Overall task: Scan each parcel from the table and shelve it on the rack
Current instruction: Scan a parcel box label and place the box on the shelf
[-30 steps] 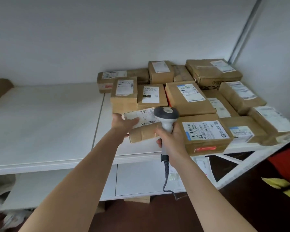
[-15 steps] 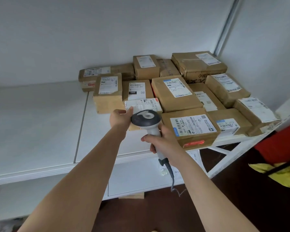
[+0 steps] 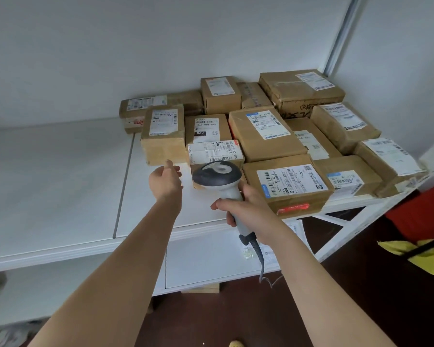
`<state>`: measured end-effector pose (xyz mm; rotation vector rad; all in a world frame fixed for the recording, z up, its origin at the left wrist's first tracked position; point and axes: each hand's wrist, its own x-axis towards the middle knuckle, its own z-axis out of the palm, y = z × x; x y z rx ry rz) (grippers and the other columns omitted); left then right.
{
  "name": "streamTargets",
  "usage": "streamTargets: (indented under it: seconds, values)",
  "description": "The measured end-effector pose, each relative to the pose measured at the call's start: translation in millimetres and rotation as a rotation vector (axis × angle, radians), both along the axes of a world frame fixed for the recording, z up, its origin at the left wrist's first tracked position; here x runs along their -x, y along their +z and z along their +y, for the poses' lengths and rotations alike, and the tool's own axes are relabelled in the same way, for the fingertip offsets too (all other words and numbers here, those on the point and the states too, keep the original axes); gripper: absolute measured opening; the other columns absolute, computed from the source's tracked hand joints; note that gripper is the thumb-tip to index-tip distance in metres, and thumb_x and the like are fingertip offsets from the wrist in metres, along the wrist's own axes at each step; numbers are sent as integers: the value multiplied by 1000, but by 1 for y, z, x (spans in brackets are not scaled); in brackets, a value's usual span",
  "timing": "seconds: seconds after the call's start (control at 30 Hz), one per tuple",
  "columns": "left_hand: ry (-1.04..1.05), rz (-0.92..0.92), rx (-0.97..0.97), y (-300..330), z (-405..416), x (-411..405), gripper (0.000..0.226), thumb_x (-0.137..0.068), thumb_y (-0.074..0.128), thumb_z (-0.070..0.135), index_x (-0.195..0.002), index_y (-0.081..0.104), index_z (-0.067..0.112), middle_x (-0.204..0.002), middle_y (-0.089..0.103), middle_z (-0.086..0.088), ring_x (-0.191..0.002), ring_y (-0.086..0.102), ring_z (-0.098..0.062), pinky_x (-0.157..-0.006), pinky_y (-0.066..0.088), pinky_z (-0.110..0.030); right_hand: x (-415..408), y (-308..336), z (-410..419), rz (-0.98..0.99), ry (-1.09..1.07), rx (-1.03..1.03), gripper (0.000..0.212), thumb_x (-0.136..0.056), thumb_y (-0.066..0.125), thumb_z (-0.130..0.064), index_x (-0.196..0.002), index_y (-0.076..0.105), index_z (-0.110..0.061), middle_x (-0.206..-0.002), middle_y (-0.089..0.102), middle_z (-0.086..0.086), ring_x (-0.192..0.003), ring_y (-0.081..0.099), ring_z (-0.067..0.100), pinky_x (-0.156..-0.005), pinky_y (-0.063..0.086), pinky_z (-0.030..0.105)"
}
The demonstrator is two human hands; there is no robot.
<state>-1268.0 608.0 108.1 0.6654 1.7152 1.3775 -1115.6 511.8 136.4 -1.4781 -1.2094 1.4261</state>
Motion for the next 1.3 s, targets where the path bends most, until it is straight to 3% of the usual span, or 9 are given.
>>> streamTargets:
  seconds: [0.07, 0.23, 0.37, 0.47, 0.73, 0.87, 0.97, 1.1, 1.3]
  values:
    - [76, 81, -72, 5, -9, -2, 34, -99, 41, 22, -87, 66, 2, -75, 61, -4, -69, 53, -17, -70, 45, -28, -1, 2, -10, 27, -44, -12, 26, -83, 71, -11, -103, 59, -23, -92, 67, 26, -50, 52, 10, -51, 45, 22]
    - [10, 113, -287, 25, -30, -35, 30, -93, 42, 13, -68, 55, 3, -59, 46, -1, -55, 39, -10, -47, 34, -12, -16, 12, -46, 79, -227, -43, 26, -83, 70, -8, -107, 61, -10, -78, 64, 24, -49, 51, 11, -51, 45, 23]
    - [-161, 104, -443, 41, -48, -90, 35, -93, 44, 14, -58, 49, 11, -57, 47, 0, -54, 40, -5, -53, 35, -15, -48, 14, -84, 74, -384, -78, 22, -87, 67, -10, -108, 58, -10, -103, 67, 25, -51, 51, 12, -54, 46, 27]
    - [-282, 67, -537, 52, -72, -149, 32, -89, 44, 10, -60, 50, -2, -56, 42, -6, -50, 34, -5, -49, 30, -14, -87, 17, -120, 42, -522, -91, 21, -89, 65, -7, -108, 60, -12, -105, 67, 24, -47, 50, 13, -51, 45, 26]
    - [-673, -9, -661, 53, -152, -330, 40, -91, 48, 9, -53, 35, 11, -51, 31, -4, -49, 28, -7, -48, 24, -22, -225, 14, -214, 49, -895, -180, 23, -88, 64, -4, -108, 57, -11, -101, 66, 30, -47, 48, 16, -50, 42, 29]
    - [-806, -42, -657, 46, -196, -448, 36, -91, 49, 11, -61, 48, -9, -56, 45, -20, -53, 38, -14, -51, 31, -23, -322, 1, -267, 57, -1026, -193, 25, -91, 61, -3, -115, 56, -7, -92, 73, 11, -46, 50, 13, -48, 43, 28]
    - [-886, -32, -648, 34, -232, -541, 35, -87, 48, 13, -64, 50, -13, -63, 51, -30, -56, 40, -19, -52, 30, -27, -403, 0, -313, 35, -1120, -163, 28, -91, 61, -3, -118, 55, -8, -96, 71, 16, -47, 50, 13, -48, 43, 27]
    - [-1020, 8, -554, 22, -279, -646, 37, -90, 49, 13, -61, 44, -9, -55, 36, -19, -53, 32, -17, -53, 27, -30, -504, 10, -368, -2, -1249, -146, 27, -92, 60, -4, -116, 54, -13, -103, 69, 21, -46, 49, 12, -49, 44, 27]
    - [-1148, 93, -481, -5, -304, -773, 40, -89, 51, 15, -59, 39, -9, -59, 41, -28, -55, 36, -20, -53, 27, -29, -620, 2, -402, 57, -1425, -140, 27, -91, 61, -5, -115, 55, -17, -97, 71, 13, -49, 49, 13, -51, 45, 27]
